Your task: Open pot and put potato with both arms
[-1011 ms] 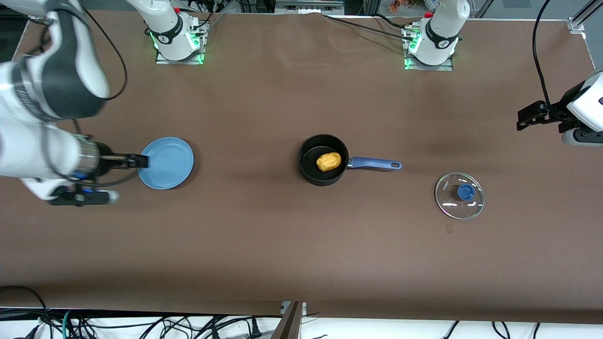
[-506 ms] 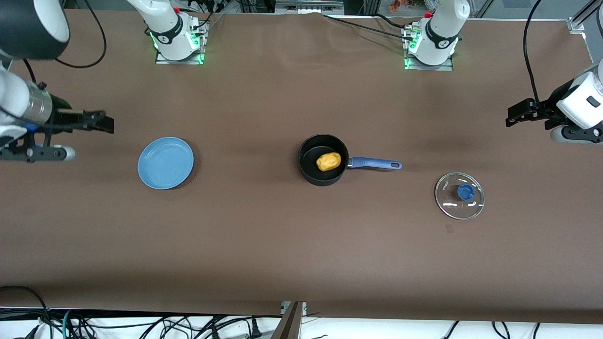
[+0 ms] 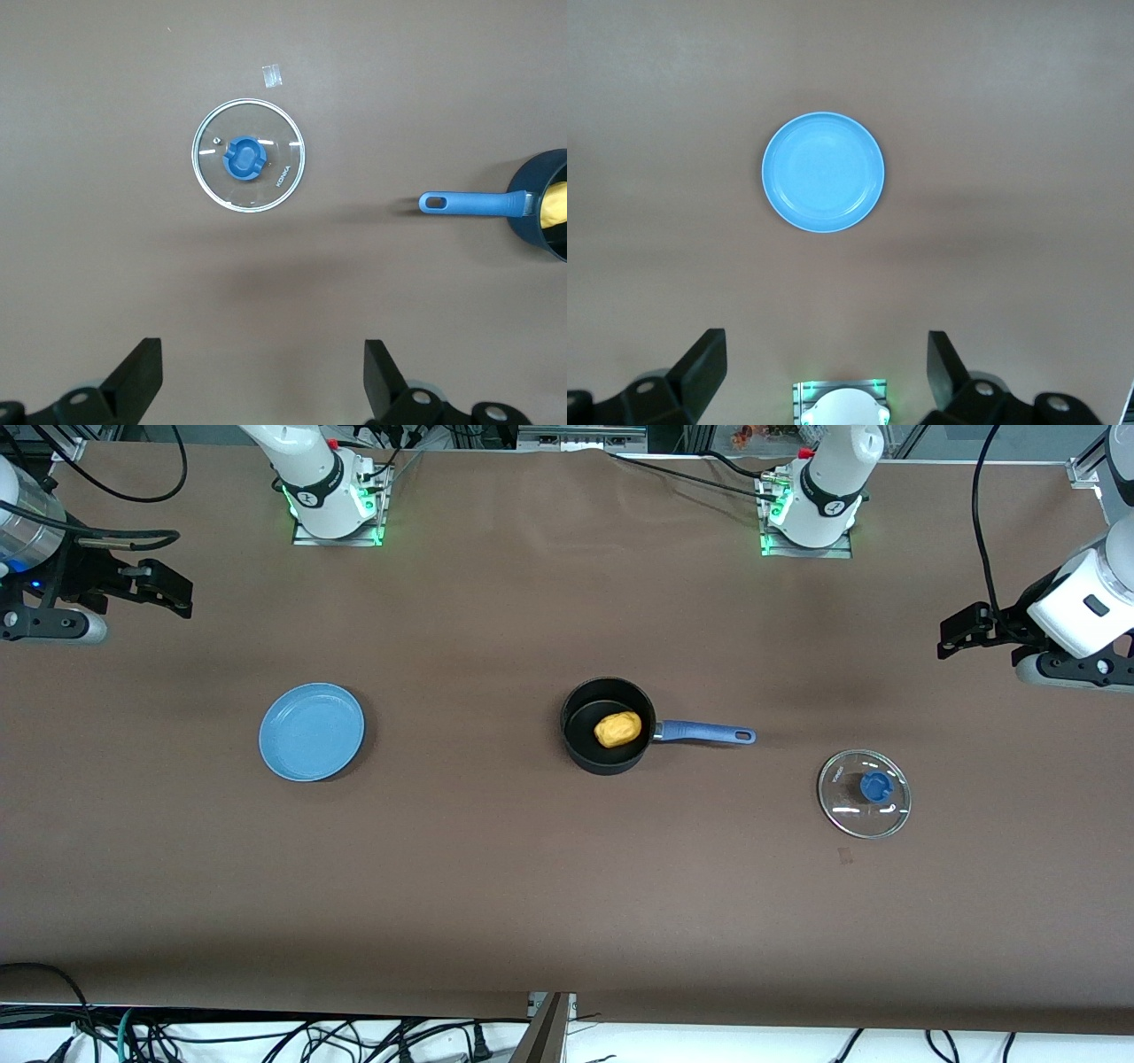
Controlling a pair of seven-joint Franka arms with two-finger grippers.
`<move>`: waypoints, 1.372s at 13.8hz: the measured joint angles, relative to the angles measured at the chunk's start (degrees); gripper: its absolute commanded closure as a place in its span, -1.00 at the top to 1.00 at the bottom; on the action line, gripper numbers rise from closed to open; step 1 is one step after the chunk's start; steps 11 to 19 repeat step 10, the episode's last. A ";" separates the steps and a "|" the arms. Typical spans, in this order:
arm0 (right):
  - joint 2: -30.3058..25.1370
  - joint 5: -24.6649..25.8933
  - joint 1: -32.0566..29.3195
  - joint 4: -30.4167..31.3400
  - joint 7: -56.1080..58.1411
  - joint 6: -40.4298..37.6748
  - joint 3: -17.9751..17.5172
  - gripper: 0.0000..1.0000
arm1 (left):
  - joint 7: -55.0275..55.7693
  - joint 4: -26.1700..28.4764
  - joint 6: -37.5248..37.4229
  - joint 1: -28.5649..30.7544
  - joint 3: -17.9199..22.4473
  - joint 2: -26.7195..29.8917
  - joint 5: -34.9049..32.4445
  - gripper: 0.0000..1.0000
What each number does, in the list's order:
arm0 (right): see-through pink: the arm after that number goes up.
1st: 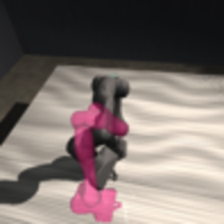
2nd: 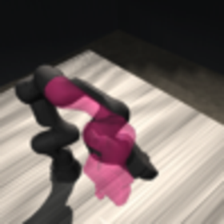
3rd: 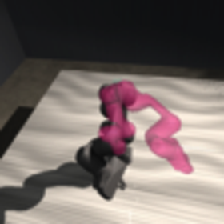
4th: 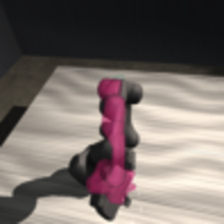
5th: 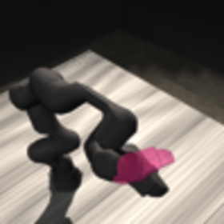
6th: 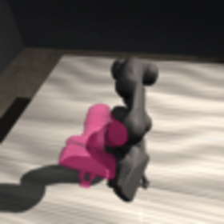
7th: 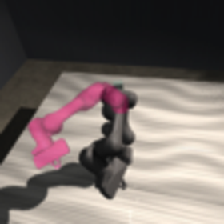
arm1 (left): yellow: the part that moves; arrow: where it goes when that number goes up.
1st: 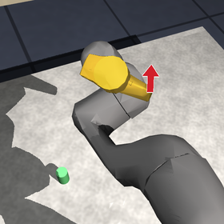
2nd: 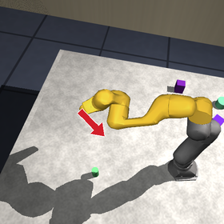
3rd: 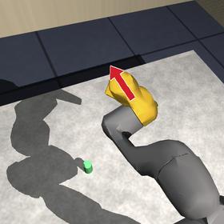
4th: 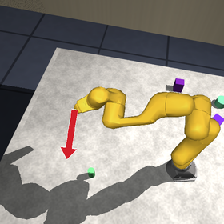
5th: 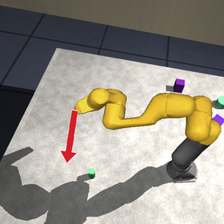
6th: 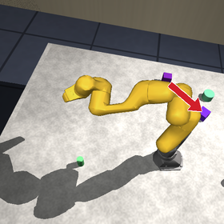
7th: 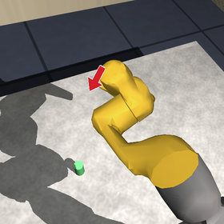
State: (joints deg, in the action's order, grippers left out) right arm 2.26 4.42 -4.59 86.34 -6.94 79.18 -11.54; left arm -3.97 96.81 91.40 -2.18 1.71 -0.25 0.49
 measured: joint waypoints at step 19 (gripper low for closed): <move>0.25 -1.06 -0.01 0.88 2.92 1.03 2.42 1.00 | 0.00 -2.26 0.44 -1.08 -0.19 -0.29 0.13 1.00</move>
